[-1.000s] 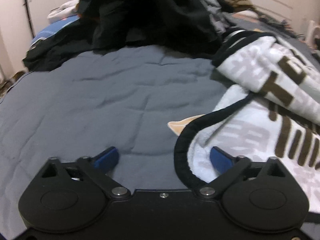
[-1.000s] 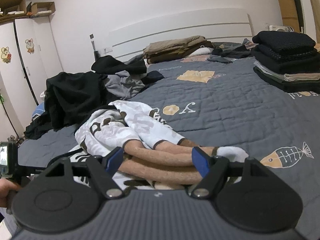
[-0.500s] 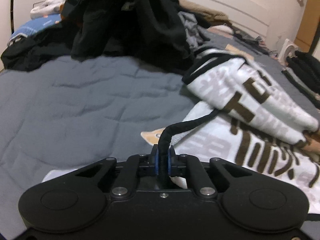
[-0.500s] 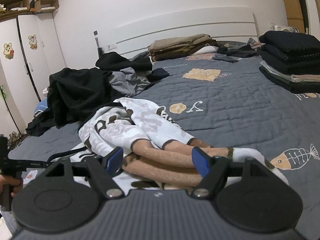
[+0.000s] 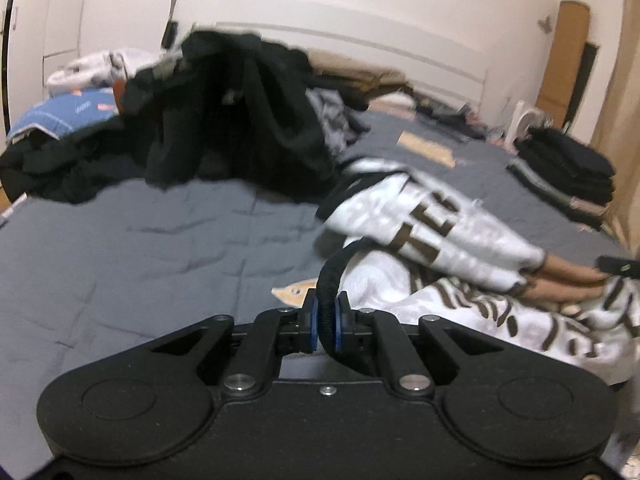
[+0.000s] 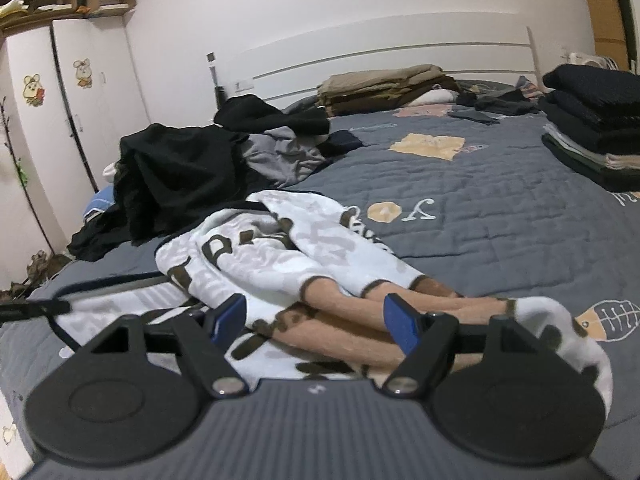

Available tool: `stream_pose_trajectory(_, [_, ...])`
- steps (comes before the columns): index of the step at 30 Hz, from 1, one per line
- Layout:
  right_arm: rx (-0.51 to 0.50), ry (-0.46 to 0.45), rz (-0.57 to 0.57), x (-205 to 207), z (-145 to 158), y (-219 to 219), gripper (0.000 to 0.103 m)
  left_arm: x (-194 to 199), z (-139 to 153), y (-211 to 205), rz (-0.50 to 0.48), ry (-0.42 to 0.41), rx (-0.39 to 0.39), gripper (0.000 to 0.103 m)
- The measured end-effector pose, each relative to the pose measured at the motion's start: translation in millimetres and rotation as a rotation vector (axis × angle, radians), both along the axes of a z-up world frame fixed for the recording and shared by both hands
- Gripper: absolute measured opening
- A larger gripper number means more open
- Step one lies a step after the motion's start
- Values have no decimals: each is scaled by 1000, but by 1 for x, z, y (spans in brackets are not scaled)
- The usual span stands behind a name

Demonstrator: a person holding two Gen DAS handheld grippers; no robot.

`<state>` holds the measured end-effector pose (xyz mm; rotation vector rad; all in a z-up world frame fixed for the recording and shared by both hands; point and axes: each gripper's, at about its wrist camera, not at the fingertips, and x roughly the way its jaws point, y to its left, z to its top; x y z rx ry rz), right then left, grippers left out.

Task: Fold clothes

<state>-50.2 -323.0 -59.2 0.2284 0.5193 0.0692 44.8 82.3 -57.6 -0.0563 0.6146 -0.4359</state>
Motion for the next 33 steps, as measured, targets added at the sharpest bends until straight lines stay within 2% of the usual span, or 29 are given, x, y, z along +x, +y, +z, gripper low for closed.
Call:
stream_pose_trajectory(7, [6, -23, 27, 2, 12, 11, 75, -53, 19, 33, 9, -21, -22, 7])
stream_pose_trajectory(11, [-2, -20, 44, 4, 14, 17, 75, -84, 21, 61, 65, -8, -17, 7])
stream_pose_trajectory(14, [-7, -13, 52, 4, 14, 21, 75, -99, 12, 70, 63, 56, 30, 6])
stream_pose_trajectory(17, [-15, -4, 57, 6, 14, 24, 75, -105, -9, 63, 39, 155, 127, 7])
stream_pose_trajectory(18, [-18, -2, 55, 7, 13, 25, 75, -104, -15, 59, 40, 178, 162, 8])
stream_pose_trajectory(20, [-22, 3, 52, 8, 13, 26, 75, -101, -14, 58, 59, 164, 178, 9])
stream_pose_trajectory(22, [-23, 2, 47, 8, 14, 27, 75, -99, -5, 59, 77, 131, 140, 10])
stream_pose_trajectory(23, [-21, -2, 46, 8, 15, 27, 75, -98, 0, 59, 86, 113, 120, 17])
stream_pose_trajectory(24, [-20, -6, 46, 9, 16, 28, 75, -94, 4, 59, 96, 101, 108, 29])
stream_pose_trajectory(26, [-11, -14, 43, 9, 18, 29, 75, -81, 10, 52, 95, 52, 111, 42])
stream_pose_trajectory(30, [-8, -22, 43, 11, 19, 30, 75, -47, 5, 32, 78, 30, 129, 43])
stream_pose_trajectory(33, [-8, -24, 34, 13, 17, 28, 75, -18, -9, 20, 67, 34, 103, 44])
